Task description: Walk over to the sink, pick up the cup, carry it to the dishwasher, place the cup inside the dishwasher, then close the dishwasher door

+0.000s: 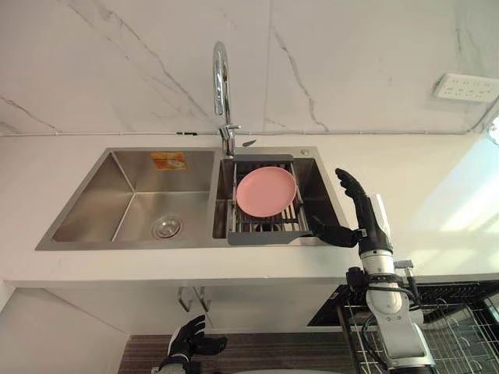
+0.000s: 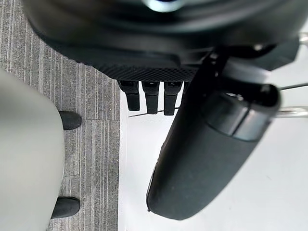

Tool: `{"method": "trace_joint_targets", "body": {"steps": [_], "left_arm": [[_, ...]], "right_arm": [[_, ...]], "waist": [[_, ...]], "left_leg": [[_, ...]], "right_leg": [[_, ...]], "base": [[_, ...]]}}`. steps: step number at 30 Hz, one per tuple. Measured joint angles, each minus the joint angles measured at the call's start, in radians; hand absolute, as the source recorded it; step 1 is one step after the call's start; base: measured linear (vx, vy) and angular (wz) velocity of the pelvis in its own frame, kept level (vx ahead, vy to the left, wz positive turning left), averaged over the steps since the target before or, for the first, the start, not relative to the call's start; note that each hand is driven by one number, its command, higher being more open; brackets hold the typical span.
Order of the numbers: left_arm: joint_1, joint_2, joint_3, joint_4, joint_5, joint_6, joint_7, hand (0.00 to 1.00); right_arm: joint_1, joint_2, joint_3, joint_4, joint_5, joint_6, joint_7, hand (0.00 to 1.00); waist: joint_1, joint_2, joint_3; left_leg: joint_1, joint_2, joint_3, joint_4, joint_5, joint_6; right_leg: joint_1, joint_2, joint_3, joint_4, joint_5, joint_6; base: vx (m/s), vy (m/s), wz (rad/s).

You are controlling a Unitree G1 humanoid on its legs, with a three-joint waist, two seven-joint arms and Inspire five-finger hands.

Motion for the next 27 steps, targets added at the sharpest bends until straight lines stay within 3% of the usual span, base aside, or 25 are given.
{"method": "trace_joint_targets", "body": {"steps": [9,27], "left_arm": [[-0.001,-0.008,0.033,-0.006,-0.001,-0.008,-0.007,0.90],[-0.002,-0.007,0.034,-0.017,-0.001,-0.012,-0.012,0.90]], "right_arm": [[-0.130,-0.118,0.047,0.088,-0.038,-0.001,0.033,0.90],[-0.298,-0.266,0.157,0.303,-0.116,-0.001,0.070,0.90]], "waist": [[0.021,-0.005,0.012],[0.023,-0.004,0.030]], "left_leg": [[0.008,-0.003,-0.026,-0.005,0.009,-0.004],[0.005,-0.024,-0.047,-0.005,0.001,0.006]], "right_leg": [[0.015,-0.001,-0.010,0.002,0.003,-0.004],[0.014,-0.015,-0.028,0.025,-0.026,0.006]], "base": [[0.04,0.001,0.09],[0.00,-0.001,0.03]]}}
